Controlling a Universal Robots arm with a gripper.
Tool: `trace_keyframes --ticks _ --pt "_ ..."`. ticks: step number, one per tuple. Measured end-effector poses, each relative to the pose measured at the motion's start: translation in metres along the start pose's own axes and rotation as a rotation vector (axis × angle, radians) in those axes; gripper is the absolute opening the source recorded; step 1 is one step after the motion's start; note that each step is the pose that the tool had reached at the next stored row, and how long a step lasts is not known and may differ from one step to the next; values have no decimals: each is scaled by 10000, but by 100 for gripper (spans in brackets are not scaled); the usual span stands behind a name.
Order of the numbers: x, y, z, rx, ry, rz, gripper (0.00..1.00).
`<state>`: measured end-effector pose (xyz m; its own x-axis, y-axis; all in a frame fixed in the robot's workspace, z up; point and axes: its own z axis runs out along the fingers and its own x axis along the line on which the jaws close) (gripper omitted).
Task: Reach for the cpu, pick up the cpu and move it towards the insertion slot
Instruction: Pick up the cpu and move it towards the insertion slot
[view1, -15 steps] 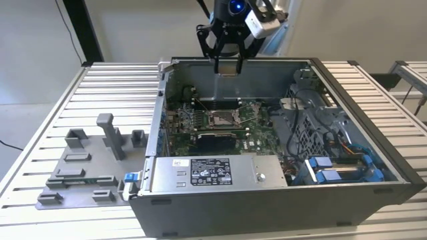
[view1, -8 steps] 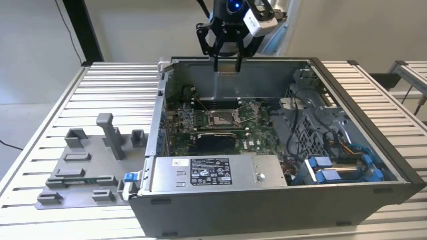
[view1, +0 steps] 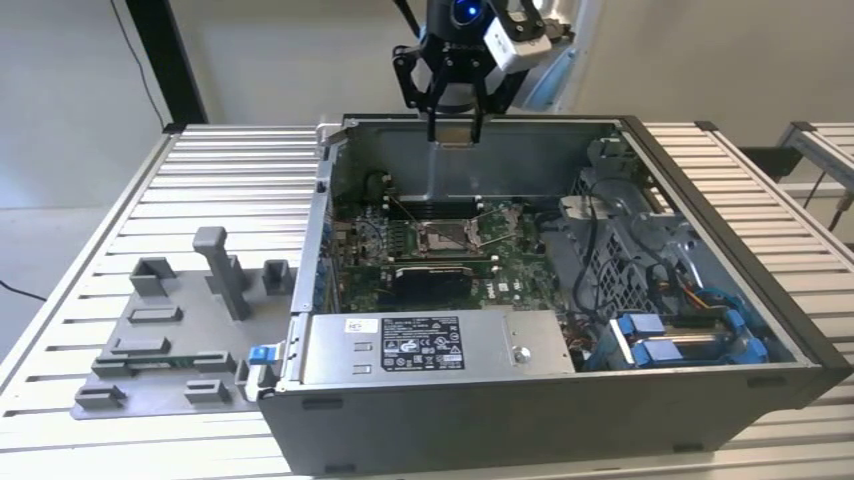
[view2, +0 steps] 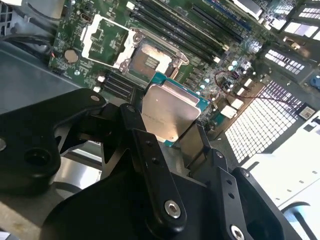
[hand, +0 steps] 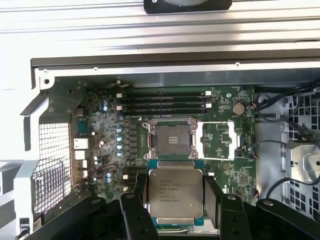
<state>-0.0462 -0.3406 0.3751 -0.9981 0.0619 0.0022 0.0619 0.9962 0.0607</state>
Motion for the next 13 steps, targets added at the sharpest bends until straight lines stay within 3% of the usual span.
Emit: trace_keyframes --ticks 6,13 --pt "4 69 5 0 -7 119 0" --pt "4 76 6 0 -7 119 0"
